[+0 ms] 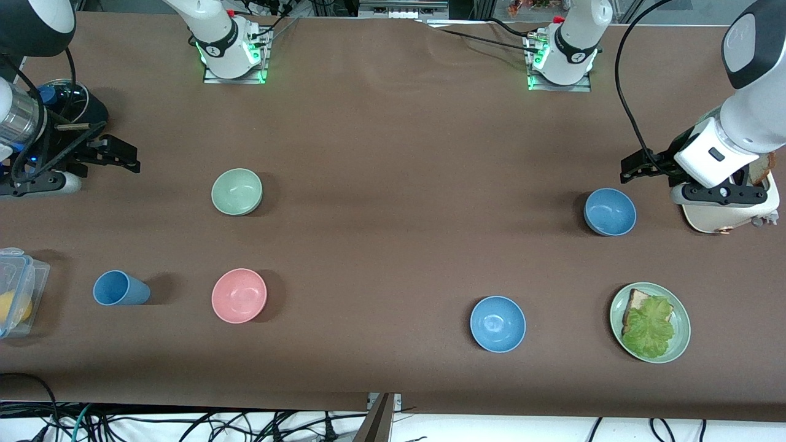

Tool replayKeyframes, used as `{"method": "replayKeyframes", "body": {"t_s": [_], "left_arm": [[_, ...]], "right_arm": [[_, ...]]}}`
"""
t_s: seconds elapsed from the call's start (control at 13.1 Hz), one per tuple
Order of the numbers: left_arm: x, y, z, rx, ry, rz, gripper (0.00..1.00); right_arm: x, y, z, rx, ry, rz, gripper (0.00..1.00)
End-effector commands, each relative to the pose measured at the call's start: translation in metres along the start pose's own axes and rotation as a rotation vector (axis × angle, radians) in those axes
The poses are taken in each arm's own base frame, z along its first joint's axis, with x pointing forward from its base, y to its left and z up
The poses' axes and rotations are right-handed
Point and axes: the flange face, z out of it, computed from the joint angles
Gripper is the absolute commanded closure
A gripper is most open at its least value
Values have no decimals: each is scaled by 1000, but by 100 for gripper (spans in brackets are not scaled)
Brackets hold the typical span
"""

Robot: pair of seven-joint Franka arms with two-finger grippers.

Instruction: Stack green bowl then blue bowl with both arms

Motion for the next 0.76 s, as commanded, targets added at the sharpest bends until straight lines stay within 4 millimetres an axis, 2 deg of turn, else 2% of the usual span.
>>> {"method": "replayKeyframes", "body": {"t_s": [0.0, 0.69], "left_arm": [[2, -2, -5, 18, -5, -1, 0], [2, -2, -5, 18, -5, -1, 0]], "right_arm": [[-14, 1, -2, -14, 10, 5, 0], [-10, 5, -3, -14, 16, 0, 0]]}}
